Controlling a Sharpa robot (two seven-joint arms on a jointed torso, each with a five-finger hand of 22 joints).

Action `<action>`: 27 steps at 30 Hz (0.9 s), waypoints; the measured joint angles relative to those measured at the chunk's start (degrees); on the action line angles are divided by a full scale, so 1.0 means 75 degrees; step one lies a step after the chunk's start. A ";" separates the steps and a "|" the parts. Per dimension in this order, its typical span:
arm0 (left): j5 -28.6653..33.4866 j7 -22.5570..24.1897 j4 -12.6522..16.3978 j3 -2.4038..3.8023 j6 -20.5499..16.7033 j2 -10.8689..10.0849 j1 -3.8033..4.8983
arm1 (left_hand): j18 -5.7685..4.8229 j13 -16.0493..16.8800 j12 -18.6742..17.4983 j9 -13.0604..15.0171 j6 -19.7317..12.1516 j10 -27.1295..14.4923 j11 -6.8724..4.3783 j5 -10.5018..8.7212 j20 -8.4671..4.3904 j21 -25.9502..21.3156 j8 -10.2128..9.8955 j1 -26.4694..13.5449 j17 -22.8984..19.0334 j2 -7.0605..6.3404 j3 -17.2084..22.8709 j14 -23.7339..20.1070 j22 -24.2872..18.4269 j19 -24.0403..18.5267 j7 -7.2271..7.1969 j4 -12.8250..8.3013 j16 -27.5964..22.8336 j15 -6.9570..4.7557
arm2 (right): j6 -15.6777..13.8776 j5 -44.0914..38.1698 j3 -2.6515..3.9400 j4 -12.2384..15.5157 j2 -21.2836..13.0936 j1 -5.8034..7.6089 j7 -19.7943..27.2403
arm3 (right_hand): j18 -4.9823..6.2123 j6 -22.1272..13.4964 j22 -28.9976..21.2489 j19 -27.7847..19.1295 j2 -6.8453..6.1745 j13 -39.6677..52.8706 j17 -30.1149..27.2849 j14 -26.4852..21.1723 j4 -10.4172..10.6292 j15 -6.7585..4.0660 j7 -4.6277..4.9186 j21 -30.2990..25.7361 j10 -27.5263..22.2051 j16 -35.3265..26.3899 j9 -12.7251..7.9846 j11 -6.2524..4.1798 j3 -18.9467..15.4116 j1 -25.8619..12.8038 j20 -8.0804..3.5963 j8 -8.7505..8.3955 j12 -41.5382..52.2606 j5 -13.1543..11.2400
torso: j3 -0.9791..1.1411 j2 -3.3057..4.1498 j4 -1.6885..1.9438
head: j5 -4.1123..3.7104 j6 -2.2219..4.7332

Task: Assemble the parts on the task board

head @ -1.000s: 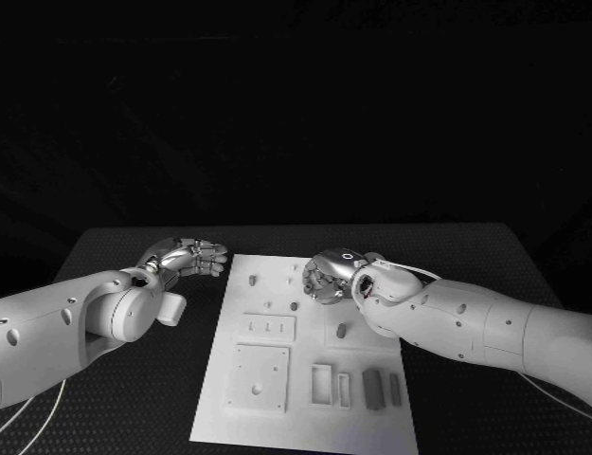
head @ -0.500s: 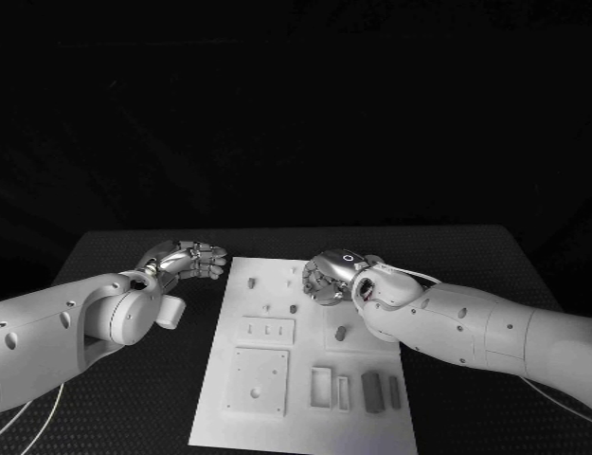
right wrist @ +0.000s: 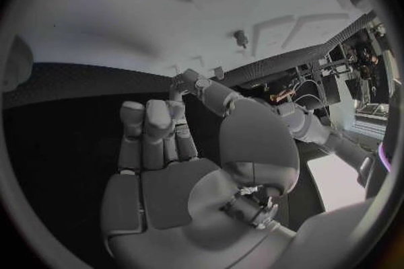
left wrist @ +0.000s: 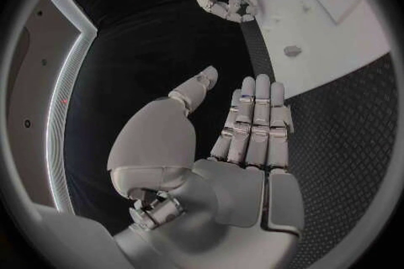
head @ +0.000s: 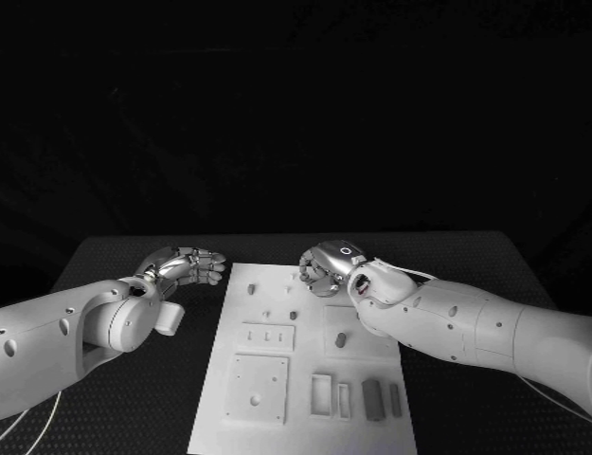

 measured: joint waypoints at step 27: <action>-0.0065 0.0006 0.0202 0.0003 -0.0008 -0.0024 0.0005 | -0.0009 0.0012 0.0000 0.0015 0.0000 0.0000 0.0000 0.0000 0.0000 0.0000 0.0000 0.0000 -0.0003 0.0000 0.0000 0.0000 -0.0003 0.0000 0.0000 0.0000 0.0000 0.0000 | -0.0247 -0.0365 0.0000 -0.0669 0.0617 -0.0003 0.0023 | 0.0001 0.0050 -0.0002 0.0037 -0.0093 -0.0026 -0.0015 0.0043 0.0026 -0.0013 -0.0048 0.0000 0.0055 -0.0029 0.0000 0.0000 0.0068 -0.0028 -0.0012 0.0000 -0.0007 -0.0002 | 0.0000 0.0131 0.0132 | -0.0023 0.0097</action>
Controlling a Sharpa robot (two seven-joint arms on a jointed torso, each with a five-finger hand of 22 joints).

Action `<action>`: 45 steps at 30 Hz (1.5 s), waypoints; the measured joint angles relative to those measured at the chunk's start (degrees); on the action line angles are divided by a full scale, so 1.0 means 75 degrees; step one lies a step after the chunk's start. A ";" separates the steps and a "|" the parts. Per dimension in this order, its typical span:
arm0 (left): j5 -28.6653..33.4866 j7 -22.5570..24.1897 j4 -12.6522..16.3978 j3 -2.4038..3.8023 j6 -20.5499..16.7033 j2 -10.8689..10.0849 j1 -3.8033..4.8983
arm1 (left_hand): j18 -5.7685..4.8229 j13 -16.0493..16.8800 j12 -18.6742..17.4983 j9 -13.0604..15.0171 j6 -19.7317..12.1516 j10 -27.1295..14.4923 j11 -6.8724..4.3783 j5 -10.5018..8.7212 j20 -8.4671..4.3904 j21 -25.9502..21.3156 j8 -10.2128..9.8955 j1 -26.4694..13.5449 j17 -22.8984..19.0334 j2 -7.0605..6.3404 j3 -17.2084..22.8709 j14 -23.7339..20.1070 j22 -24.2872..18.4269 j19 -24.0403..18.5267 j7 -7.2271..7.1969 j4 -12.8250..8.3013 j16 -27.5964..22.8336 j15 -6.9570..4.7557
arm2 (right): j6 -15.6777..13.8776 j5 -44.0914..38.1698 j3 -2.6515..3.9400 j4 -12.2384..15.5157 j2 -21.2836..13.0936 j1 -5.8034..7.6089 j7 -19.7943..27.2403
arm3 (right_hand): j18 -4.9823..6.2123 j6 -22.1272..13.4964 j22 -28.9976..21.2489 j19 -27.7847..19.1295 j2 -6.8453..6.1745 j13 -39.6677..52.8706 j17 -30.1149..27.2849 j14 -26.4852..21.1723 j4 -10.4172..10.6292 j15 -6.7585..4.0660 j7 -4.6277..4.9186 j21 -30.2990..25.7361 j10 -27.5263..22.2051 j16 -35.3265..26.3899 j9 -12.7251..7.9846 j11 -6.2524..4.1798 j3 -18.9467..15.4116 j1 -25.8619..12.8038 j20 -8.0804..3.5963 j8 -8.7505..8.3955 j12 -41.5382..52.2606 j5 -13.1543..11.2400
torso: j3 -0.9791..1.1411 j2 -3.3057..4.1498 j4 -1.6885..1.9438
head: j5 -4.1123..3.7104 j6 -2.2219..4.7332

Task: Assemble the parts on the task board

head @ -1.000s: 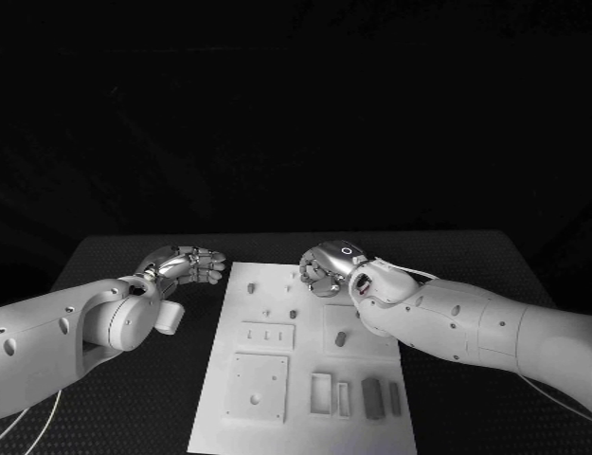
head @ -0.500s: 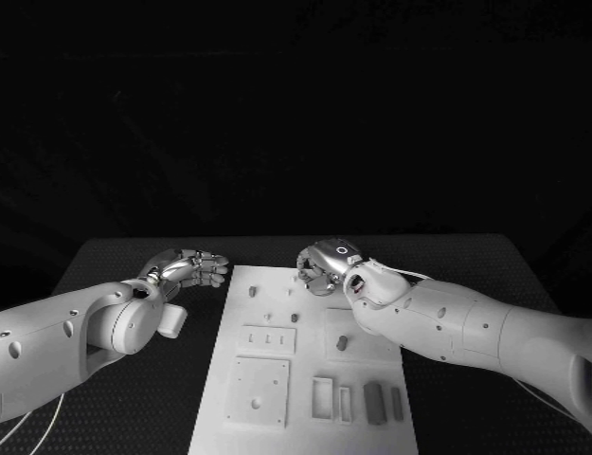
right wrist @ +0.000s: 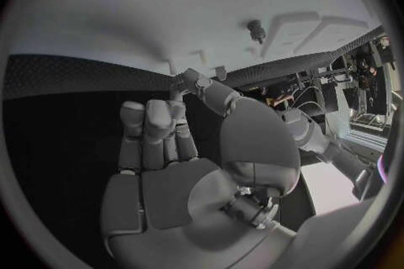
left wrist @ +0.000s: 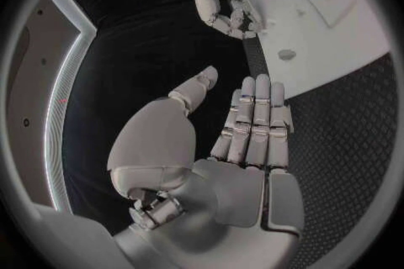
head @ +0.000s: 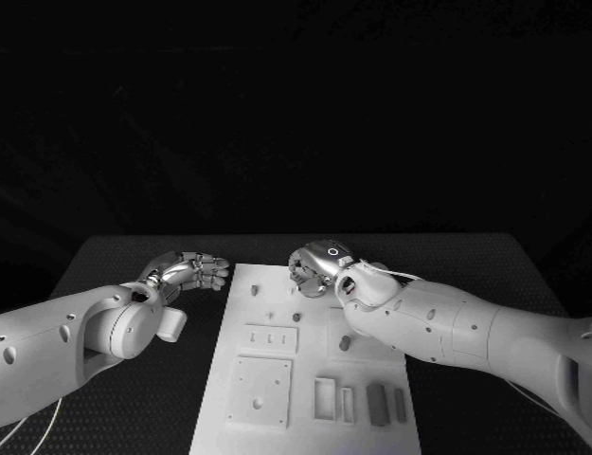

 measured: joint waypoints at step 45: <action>-0.0034 0.0000 -0.0096 0.0001 -0.0006 0.0028 0.0000 | -0.0051 0.0013 -0.0029 0.0017 0.0000 0.0000 0.0000 0.0000 0.0000 0.0030 0.0000 0.0000 0.0003 0.0000 0.0000 0.0000 -0.0003 0.0000 0.0000 0.0000 0.0000 0.0000 | -0.0131 -0.0338 0.0001 -0.0063 -0.0037 0.0030 -0.0227 | 0.0000 0.0049 -0.0002 0.0055 -0.0078 -0.0027 -0.0015 0.0058 0.0052 0.0005 -0.0043 0.0000 0.0028 -0.0030 0.0000 -0.0027 0.0052 0.0044 -0.0027 0.0001 -0.0024 0.0002 | -0.0029 0.0062 0.0127 | -0.0132 -0.0021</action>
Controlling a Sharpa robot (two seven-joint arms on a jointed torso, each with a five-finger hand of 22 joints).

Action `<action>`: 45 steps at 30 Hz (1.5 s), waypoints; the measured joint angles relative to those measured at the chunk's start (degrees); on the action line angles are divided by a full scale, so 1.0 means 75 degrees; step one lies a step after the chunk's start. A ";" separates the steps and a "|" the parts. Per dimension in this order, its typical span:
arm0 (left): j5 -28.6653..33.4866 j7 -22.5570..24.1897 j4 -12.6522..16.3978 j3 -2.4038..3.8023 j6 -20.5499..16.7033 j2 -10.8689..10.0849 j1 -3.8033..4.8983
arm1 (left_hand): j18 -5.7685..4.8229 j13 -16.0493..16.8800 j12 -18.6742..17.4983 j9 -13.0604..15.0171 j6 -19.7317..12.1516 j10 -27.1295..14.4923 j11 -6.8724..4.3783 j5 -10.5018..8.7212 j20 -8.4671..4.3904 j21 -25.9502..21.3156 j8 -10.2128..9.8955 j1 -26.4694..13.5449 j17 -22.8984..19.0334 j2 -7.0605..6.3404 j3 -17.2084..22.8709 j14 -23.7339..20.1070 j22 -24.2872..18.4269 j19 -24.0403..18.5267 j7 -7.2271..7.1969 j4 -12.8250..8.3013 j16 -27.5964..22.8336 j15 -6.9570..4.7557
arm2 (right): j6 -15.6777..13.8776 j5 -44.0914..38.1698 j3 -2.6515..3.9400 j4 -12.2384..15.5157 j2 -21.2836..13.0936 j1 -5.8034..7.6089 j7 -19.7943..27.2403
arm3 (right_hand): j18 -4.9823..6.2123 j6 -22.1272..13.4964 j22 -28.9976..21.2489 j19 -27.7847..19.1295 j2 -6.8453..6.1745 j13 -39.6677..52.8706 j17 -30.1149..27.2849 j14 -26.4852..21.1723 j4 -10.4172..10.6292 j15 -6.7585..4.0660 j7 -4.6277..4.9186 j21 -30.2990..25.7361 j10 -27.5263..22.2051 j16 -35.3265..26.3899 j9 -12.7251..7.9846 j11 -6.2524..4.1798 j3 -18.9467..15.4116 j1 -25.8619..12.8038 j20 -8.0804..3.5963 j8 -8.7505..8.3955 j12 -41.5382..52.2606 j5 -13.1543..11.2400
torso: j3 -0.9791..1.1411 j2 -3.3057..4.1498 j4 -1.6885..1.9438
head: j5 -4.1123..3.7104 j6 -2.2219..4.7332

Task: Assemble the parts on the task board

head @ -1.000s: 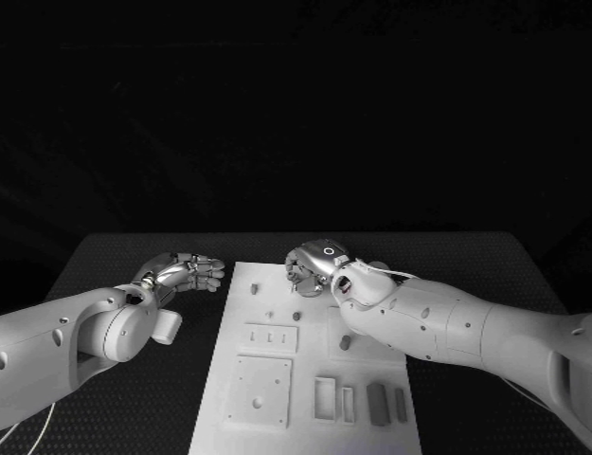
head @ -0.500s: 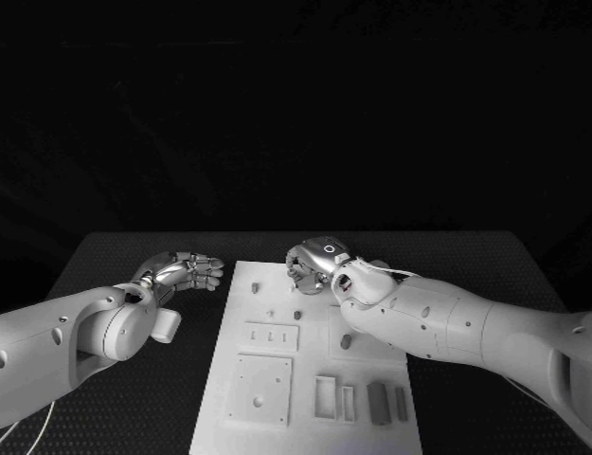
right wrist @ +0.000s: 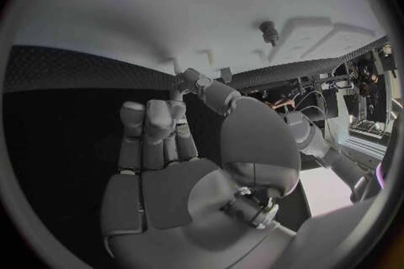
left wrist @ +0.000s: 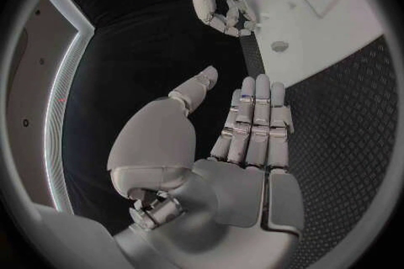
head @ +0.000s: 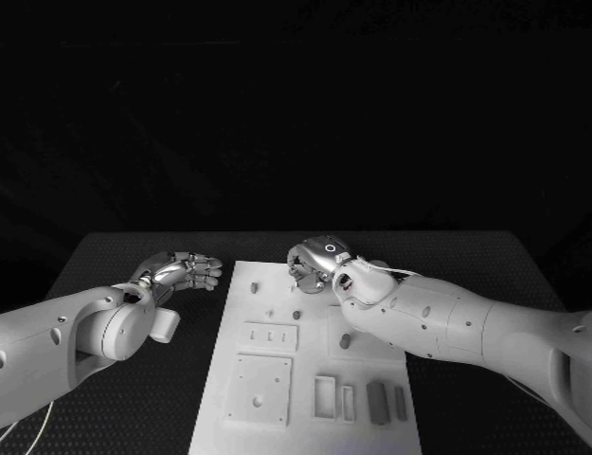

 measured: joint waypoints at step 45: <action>-0.0003 0.0000 -0.0031 -0.0001 0.0000 0.0009 0.0000 | -0.0005 0.0010 0.0000 0.0021 0.0000 0.0000 0.0000 0.0000 0.0026 0.0000 0.0000 0.0000 0.0004 0.0000 0.0000 0.0000 0.0002 -0.0026 0.0000 0.0000 0.0000 0.0000 | 0.0371 0.0266 0.0000 -0.0148 -0.0006 0.0009 0.0010 | -0.0003 -0.0768 0.0004 0.0016 -0.0796 -0.0008 0.0001 0.0016 -0.0114 0.0403 0.0341 -0.0058 -0.0109 -0.0061 -0.0198 0.0470 -0.0922 -0.0277 -0.0013 -0.0709 -0.0021 0.0001 | -0.0008 0.0007 -0.0001 | -0.0019 -0.0076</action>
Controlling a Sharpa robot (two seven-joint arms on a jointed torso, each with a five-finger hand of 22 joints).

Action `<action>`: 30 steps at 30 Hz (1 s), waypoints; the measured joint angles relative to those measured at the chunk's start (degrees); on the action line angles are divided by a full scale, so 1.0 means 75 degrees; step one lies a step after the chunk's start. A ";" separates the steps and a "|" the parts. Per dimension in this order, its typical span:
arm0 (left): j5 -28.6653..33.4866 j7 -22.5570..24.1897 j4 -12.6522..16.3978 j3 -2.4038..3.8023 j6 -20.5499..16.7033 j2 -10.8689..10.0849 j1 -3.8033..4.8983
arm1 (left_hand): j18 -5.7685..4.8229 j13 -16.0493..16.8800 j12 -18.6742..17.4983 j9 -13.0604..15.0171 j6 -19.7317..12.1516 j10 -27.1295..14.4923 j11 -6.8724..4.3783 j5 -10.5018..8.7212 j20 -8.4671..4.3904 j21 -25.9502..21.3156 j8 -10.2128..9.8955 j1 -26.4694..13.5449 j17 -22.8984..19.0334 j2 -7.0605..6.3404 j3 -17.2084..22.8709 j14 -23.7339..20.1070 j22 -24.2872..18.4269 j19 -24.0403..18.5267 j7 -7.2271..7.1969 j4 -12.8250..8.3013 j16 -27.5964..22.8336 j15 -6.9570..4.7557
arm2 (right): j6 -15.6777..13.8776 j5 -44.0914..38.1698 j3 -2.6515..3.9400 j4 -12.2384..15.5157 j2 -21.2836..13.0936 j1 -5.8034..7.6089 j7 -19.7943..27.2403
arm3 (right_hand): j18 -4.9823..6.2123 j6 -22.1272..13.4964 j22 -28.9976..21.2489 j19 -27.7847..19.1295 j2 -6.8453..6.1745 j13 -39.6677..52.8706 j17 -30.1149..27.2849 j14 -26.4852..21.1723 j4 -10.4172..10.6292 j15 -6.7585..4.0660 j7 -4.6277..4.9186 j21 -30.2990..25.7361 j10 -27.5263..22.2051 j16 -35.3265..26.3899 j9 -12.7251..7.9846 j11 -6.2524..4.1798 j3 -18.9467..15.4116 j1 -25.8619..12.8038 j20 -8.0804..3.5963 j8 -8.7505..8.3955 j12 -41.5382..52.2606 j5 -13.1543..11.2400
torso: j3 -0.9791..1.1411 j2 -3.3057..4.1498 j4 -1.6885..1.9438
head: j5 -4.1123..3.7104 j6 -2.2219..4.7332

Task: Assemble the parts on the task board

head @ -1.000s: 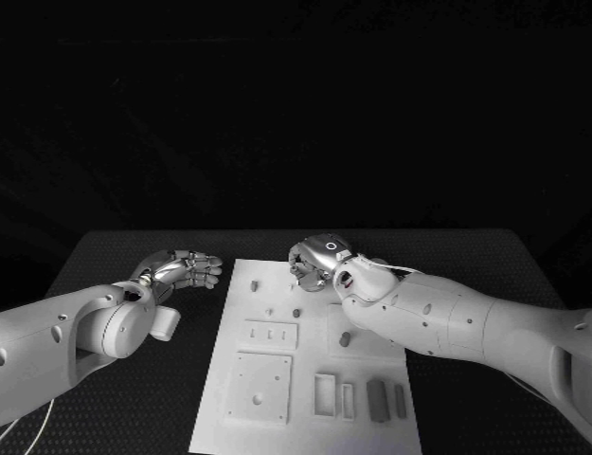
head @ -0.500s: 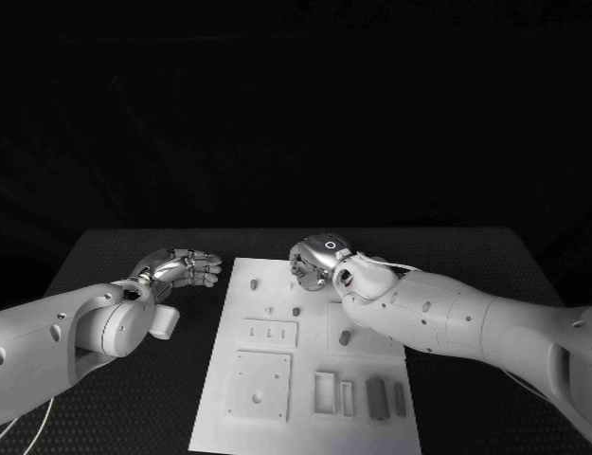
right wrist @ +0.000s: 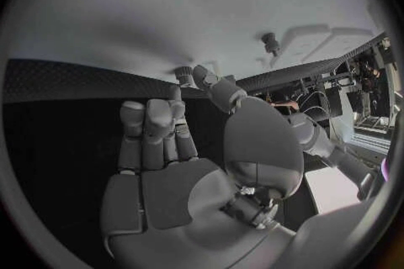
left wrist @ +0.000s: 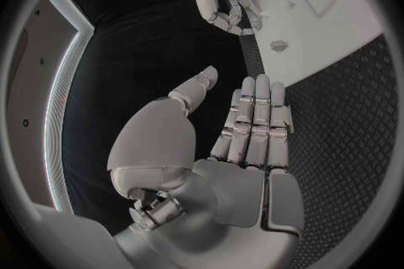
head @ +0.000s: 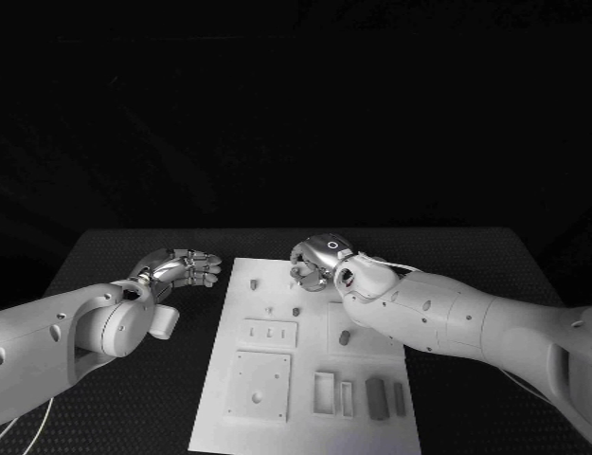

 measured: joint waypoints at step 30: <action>-0.0001 0.0026 -0.0091 0.0011 -0.0012 -0.0126 0.0000 | -0.0001 0.0014 0.0000 0.0014 0.0000 0.0000 0.0000 0.0000 0.0001 0.0000 -0.0029 0.0000 -0.0002 0.0000 0.0000 0.0000 -0.0002 -0.0002 0.0000 0.0000 0.0000 0.0000 | 0.0577 0.2226 0.0674 0.0600 -0.1864 0.0511 0.0716 | -0.0021 -0.0218 0.0040 -0.0020 0.0119 -0.0003 0.0094 -0.0060 -0.0113 0.0056 0.0206 -0.0117 -0.0099 -0.0066 -0.0010 0.0063 -0.0913 0.0008 0.0123 0.0082 0.0032 0.0470 | 0.0051 -0.0009 -0.0109 | -0.0092 0.0357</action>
